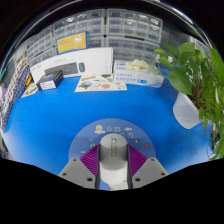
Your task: Arrange mouse
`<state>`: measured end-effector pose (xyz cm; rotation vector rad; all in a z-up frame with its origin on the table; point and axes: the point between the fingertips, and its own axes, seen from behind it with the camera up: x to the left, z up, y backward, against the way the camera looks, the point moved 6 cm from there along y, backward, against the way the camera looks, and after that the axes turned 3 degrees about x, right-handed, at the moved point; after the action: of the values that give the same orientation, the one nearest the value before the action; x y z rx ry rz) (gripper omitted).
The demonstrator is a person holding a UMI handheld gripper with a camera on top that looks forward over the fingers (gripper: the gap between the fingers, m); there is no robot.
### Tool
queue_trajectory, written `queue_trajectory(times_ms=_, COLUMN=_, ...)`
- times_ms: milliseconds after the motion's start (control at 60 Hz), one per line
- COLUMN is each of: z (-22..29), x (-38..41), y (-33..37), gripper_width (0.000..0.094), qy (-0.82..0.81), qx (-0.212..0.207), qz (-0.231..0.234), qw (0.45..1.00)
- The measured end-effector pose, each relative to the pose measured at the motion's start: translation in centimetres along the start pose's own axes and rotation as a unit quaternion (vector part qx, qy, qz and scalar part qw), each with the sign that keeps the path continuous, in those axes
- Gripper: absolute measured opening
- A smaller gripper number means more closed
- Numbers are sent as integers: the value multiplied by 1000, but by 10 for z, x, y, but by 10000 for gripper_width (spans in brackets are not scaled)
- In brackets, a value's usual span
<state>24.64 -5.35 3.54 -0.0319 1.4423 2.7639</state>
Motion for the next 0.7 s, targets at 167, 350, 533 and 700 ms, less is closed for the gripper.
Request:
queue_trajectory(times_ms=167, z=-2, x=1, y=3, gripper_width=454, qy=3, qx=-7, qz=3, qw=1000)
queue_trajectory(times_ms=350, z=1, x=-3, y=3, gripper_width=567, qy=-6, qx=10, qz=-9, qw=1000)
queue_trajectory(times_ms=533, z=24, x=7, y=26, gripper_width=872, qy=17, qx=14, qz=-22, qw=1000)
queue_trajectory(times_ms=700, z=62, x=37, y=77, gripper_width=878, qy=21, qx=-26, qz=-40, qw=999)
